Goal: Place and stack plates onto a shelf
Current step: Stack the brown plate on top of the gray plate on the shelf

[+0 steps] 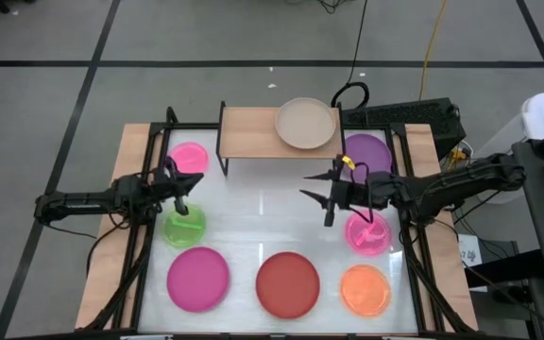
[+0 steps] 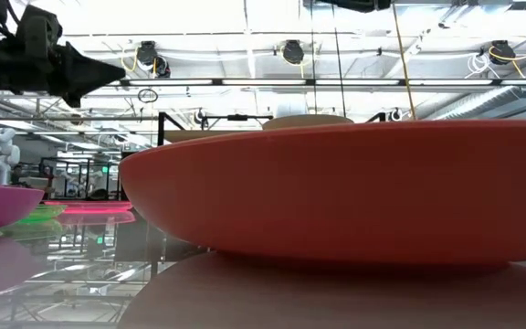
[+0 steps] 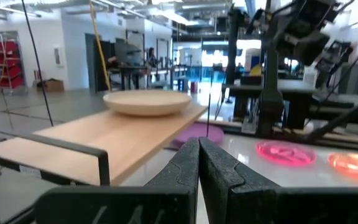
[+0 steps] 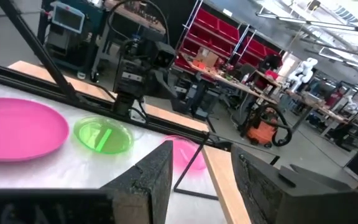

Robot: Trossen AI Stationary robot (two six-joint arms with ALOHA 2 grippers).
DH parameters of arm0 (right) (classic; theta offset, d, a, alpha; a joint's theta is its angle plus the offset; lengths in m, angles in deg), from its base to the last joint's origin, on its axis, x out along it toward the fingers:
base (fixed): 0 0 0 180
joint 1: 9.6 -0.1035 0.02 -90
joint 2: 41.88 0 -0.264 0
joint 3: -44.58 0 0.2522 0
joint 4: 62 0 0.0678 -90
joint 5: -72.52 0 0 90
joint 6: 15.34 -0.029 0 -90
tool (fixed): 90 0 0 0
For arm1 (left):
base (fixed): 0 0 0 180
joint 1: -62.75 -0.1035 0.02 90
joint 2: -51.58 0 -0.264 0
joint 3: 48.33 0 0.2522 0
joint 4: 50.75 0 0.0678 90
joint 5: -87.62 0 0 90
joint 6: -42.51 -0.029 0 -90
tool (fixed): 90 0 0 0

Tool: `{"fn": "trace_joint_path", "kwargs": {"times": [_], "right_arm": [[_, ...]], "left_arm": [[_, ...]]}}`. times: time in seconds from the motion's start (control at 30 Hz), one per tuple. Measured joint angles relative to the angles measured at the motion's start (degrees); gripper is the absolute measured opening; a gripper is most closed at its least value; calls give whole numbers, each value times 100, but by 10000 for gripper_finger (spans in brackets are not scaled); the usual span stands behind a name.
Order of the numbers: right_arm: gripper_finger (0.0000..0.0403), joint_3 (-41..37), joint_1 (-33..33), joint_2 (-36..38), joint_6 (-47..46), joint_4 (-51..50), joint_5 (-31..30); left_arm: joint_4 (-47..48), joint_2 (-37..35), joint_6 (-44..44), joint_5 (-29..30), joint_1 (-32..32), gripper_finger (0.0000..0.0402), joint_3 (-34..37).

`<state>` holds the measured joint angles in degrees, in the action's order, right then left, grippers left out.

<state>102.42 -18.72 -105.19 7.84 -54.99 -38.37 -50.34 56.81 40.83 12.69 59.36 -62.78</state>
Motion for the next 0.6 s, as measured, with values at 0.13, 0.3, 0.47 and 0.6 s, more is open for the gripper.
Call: {"fn": "trace_joint_path", "kwargs": {"times": [0.13,0.3,0.47,0.6], "right_arm": [[144,0,0,0,2,45,-5],[144,0,0,0,2,44,-4],[144,0,0,0,2,95,-4],[144,0,0,0,3,149,-4]], "left_arm": [[-80,0,204,1,-1,12,0],[-398,2,284,-8,-1,12,-1],[-107,169,26,-1000,96,12,-471],[717,911,52,-1002,310,12,-1039]]}}
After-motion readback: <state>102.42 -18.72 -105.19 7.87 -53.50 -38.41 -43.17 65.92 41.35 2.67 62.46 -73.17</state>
